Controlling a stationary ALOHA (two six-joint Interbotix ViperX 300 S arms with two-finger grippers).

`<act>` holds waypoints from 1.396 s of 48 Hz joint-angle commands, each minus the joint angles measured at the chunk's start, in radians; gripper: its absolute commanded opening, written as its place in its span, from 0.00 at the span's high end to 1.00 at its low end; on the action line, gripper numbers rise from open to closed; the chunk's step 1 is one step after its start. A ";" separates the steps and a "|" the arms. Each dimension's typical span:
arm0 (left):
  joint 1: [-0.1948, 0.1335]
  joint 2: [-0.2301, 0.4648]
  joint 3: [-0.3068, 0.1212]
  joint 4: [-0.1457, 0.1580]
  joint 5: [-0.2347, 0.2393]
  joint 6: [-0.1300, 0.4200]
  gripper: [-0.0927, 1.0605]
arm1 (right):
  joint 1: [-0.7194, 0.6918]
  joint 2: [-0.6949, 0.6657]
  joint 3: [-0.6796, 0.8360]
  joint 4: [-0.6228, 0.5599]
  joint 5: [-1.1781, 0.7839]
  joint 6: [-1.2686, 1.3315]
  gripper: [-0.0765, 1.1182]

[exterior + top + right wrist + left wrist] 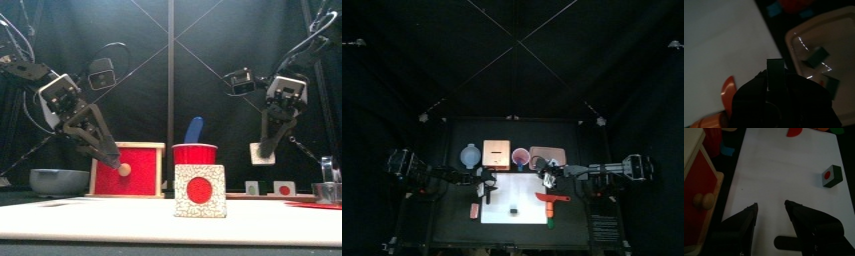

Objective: Place sushi on board then cut the sushi with the knife then place the pieces on the plate
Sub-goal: Place the 4 sushi pieces on the plate

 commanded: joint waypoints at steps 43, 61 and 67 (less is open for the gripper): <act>0.008 -0.003 -0.011 0.000 0.014 0.000 0.19 | -0.150 0.121 -0.038 -0.063 -0.161 0.006 0.28; 0.008 -0.003 -0.011 0.000 0.028 0.000 0.19 | 0.259 0.127 -0.120 0.117 -0.175 0.009 0.27; 0.008 -0.003 -0.014 0.000 0.029 -0.002 0.19 | 0.360 0.186 -0.175 0.130 -0.172 0.011 0.27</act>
